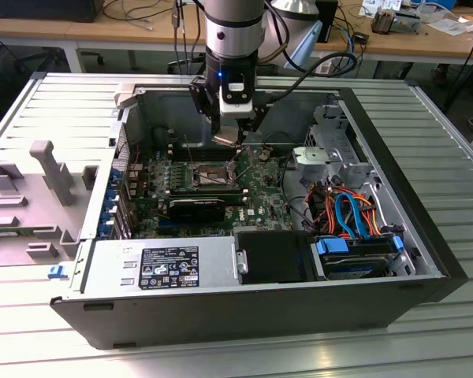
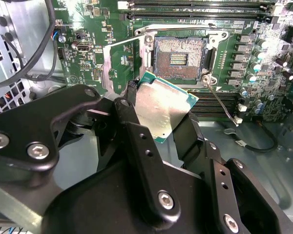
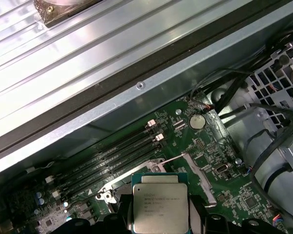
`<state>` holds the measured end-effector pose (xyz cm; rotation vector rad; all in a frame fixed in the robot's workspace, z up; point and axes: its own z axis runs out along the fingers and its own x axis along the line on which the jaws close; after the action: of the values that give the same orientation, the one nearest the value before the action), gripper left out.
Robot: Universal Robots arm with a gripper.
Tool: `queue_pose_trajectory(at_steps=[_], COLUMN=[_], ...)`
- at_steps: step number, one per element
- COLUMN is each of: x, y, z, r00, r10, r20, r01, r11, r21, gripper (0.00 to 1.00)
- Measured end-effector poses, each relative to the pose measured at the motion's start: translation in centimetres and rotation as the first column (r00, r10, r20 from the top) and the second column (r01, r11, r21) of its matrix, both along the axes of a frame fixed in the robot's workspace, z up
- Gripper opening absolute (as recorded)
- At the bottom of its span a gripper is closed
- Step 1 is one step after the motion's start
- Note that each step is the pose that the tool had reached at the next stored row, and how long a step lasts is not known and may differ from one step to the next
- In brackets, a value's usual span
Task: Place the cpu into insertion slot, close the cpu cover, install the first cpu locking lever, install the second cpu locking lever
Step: 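Place the cpu into insertion slot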
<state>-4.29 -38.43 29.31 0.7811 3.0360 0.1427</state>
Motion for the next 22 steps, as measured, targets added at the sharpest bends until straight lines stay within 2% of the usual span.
queue_pose_trajectory(at_steps=[22], x=[0.0], y=[0.0], z=[-0.01], r00=[0.9999], r10=[-0.016], r20=[0.0], r01=[0.016], r11=[0.9999], r21=[0.0], gripper=[0.55])
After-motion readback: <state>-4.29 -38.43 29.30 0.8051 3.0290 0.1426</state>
